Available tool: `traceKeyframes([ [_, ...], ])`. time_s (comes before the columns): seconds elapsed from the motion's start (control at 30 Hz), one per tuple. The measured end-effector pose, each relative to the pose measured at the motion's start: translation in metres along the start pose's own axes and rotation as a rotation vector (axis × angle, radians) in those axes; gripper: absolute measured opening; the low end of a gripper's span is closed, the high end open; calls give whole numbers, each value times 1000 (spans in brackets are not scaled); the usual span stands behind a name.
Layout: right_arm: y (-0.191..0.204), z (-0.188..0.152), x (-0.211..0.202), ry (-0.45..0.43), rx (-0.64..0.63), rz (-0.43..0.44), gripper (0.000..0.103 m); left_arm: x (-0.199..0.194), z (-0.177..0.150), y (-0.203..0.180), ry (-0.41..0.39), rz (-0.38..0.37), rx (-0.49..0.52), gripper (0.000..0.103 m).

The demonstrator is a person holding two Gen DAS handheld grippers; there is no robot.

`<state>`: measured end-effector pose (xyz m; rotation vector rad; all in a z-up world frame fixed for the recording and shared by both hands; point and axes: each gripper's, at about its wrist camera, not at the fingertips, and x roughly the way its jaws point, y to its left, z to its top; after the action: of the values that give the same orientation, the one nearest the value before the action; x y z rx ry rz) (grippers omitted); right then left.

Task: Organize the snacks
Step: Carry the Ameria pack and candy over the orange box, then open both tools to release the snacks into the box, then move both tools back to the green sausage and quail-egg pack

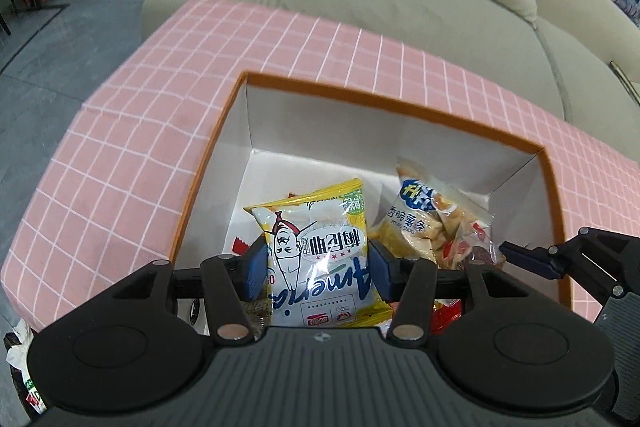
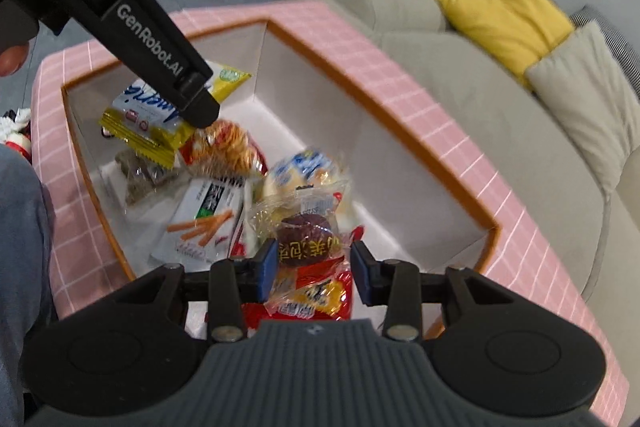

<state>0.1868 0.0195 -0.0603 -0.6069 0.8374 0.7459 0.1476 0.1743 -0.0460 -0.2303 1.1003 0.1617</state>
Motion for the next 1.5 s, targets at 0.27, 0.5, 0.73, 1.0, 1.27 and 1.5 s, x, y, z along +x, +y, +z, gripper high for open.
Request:
traceKeyframes([
  [0.27, 0, 6, 23, 100, 0, 25, 37, 25, -3, 3, 71, 22, 14, 60],
  [0.5, 1, 6, 29, 139, -5, 36, 39, 29, -4, 13, 93, 30, -13, 60],
  [0.73, -6, 8, 19, 127, 38, 21, 65, 20, -3, 19, 74, 37, -34, 75],
  [1.0, -11, 15, -14, 32, 53, -19, 76, -10, 1, 20, -14, 24, -80, 86],
  [1.27, -24, 7, -65, -127, 133, -56, 78, -54, -2, 7, -163, -4, -113, 86],
  [1.5, -38, -17, -110, -274, 245, -77, 78, -87, -16, -26, -295, -38, -55, 86],
])
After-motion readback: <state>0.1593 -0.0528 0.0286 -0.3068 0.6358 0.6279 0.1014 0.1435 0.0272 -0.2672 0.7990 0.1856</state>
